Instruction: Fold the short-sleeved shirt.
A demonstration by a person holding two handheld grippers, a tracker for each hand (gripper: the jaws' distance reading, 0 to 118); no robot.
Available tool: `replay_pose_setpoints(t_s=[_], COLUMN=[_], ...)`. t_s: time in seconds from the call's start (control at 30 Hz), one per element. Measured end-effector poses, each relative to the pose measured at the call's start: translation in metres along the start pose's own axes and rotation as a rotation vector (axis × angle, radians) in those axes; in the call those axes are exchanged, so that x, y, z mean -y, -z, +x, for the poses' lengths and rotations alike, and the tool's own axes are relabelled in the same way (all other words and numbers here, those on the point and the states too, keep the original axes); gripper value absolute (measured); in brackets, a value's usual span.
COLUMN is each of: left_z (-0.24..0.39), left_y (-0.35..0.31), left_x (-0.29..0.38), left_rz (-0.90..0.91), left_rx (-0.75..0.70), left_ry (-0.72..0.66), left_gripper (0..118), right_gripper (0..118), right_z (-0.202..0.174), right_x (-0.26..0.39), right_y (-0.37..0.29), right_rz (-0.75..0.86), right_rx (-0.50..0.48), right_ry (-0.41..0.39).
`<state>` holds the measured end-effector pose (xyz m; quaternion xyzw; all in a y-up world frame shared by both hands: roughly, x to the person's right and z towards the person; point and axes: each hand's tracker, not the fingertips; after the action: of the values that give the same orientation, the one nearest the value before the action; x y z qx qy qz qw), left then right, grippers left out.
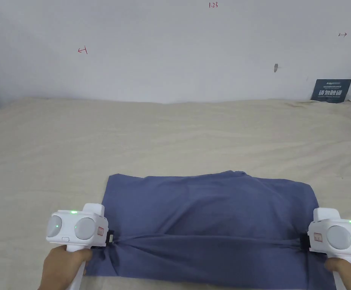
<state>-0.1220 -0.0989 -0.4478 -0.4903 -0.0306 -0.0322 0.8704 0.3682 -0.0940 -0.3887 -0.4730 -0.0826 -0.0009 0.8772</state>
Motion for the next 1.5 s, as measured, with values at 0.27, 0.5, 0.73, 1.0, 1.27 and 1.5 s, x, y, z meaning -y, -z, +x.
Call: replay_pose_setpoints(t_s=[0.27,0.5,0.73,1.0,1.27,1.5], left_z=[-0.002,-0.007,-0.009,-0.002,0.020,0.032], left_y=[0.000,-0.040,-0.107,-0.175,-0.212,-0.211], left_x=[-0.001,-0.005,-0.002,0.034,0.093,0.124], left_rz=[-0.013,0.023,0.236,0.505,0.726,0.758], left_rx=[-0.002,0.054,0.077,0.051,0.025,-0.015], left_ry=[-0.005,-0.093,-0.111,-0.080,-0.037,-0.034], left_gripper=[4,104,112,112,83,8], right_gripper=[5,88,95,105,54,3], right_z=[0.002,0.013,0.019,0.021,0.009,0.000], right_x=[0.008,0.006,0.009,0.034,0.082,0.109], right_y=[-0.002,-0.043,-0.127,-0.205,-0.243,-0.241], right_rz=[-0.012,0.093,0.326,0.586,0.754,0.806], right_rx=[-0.015,-0.064,-0.101,-0.082,0.007,0.056], right_ry=[0.066,0.080,0.098,0.076,0.028,-0.004])
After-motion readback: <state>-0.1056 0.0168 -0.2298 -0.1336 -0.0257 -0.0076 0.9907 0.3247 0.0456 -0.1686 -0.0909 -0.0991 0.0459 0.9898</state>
